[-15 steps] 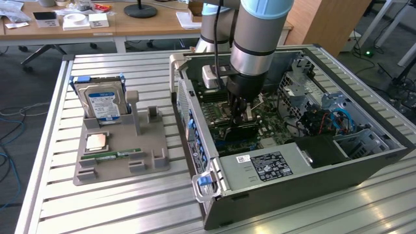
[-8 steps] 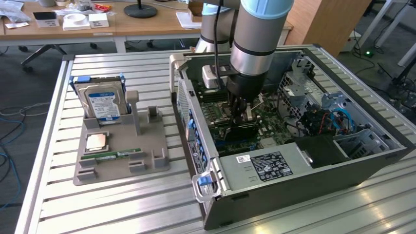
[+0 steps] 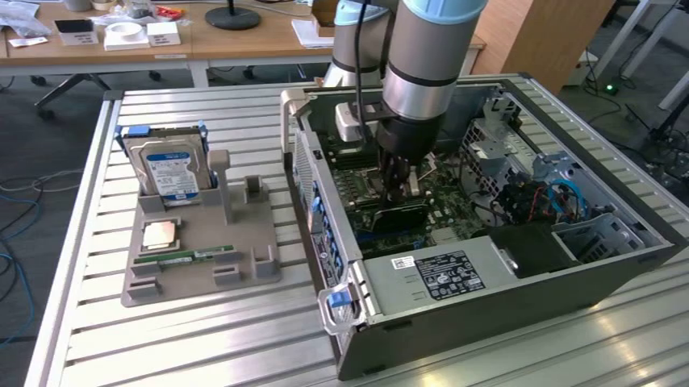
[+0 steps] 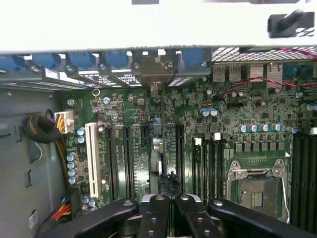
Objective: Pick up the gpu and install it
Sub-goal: 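Press down on the gpu until it lock into place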
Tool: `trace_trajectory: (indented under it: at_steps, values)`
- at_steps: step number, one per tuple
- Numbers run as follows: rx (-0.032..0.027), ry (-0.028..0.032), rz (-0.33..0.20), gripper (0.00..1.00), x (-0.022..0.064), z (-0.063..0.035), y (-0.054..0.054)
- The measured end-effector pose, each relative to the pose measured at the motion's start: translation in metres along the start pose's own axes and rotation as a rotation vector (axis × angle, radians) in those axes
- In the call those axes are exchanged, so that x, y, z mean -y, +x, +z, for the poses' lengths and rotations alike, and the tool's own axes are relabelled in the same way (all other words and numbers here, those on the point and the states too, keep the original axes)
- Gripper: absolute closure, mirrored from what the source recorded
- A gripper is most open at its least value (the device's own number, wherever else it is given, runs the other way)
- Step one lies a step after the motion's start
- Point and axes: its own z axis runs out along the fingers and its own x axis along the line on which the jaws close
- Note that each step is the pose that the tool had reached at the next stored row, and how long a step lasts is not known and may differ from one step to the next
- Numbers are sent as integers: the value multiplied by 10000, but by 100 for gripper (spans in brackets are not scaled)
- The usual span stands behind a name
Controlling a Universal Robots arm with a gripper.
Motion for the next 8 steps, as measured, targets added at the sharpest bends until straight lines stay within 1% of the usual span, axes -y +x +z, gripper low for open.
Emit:
trace_trajectory:
  at_steps: [4, 8]
  values:
    - [-12, 0, 1, 89, 3, -74, -2]
    - [-14, -1, 1, 89, 8, -171, -4]
